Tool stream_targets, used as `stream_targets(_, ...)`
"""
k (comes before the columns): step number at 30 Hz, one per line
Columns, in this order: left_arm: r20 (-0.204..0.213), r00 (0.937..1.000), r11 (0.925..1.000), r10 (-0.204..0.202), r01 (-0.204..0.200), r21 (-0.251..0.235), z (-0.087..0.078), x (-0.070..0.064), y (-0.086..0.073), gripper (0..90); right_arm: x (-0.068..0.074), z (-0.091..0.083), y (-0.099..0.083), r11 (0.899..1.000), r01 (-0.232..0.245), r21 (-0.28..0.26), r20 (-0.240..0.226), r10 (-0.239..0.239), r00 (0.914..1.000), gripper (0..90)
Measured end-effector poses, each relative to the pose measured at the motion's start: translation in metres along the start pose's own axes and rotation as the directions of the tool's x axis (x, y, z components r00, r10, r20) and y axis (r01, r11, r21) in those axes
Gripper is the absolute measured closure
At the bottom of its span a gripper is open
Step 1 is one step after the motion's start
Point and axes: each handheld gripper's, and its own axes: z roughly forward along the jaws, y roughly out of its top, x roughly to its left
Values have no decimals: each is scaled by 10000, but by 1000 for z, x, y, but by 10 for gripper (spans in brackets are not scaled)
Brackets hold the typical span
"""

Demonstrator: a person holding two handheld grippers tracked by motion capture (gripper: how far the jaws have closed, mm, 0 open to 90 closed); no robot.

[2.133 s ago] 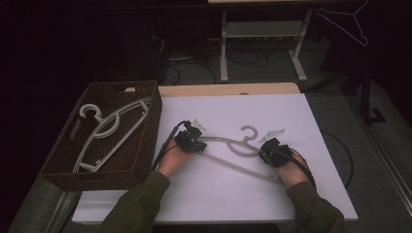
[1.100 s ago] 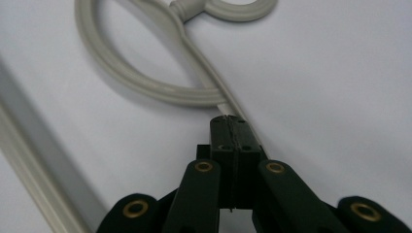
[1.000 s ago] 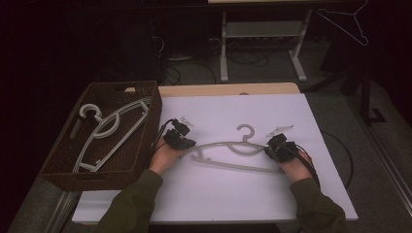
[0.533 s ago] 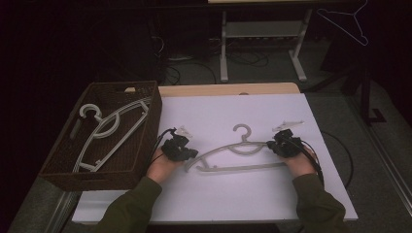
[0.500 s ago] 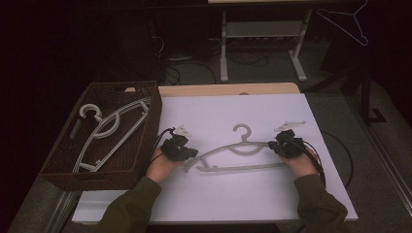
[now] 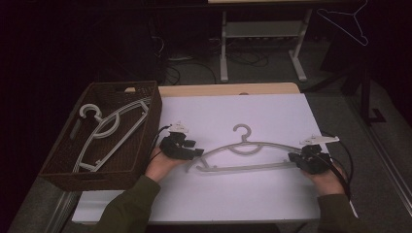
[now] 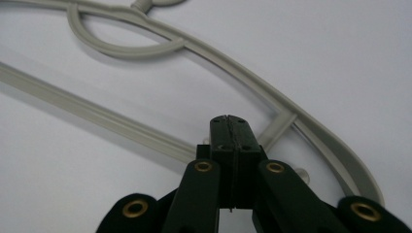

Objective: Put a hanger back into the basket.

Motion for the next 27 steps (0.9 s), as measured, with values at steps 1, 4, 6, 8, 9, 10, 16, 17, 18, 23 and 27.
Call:
stream_targets(1,26,10000,10000,-11,11,-33,0,0,0,413,-1,0,-1,10000,-47,75,32,47,10000,900)
stream_targets(4,37,10000,10000,-56,56,-75,-1,0,1,381,-3,2,-4,9997,-107,222,158,103,9998,900)
stream_targets(6,60,10000,9999,-23,24,-111,-1,1,1,372,-4,4,-4,9995,-57,322,246,49,9997,900)
stream_targets(8,79,10000,9999,-26,27,-131,-1,1,2,372,-4,5,-5,9993,-60,378,296,49,9995,900)
stream_targets(9,73,10000,9999,-20,21,-135,-1,1,2,371,-4,6,-5,9988,-3,496,376,-15,9993,900)
stream_targets(10,83,10000,9999,-5,6,-108,-1,1,2,370,-4,8,-6,9984,73,563,430,-97,9990,900)
stream_targets(16,203,9996,9998,213,-212,-22,7,-4,9,371,-4,11,-9,9960,-94,891,414,57,9991,900)
stream_targets(17,234,9993,9996,280,-281,37,10,-5,10,373,-5,11,-9,9956,-153,921,399,116,9991,900)
stream_targets(18,270,9988,9991,411,-414,113,13,-6,11,375,-5,12,-9,9959,-120,900,375,86,9993,900)
stream_targets(23,512,9945,9934,910,-943,657,35,-12,19,409,-5,13,-10,9947,-201,1007,338,167,9993,900)
stream_targets(27,632,9905,9873,1218,-1275,948,54,-15,27,456,-7,16,-11,9930,-11,1179,418,-38,9991,900)
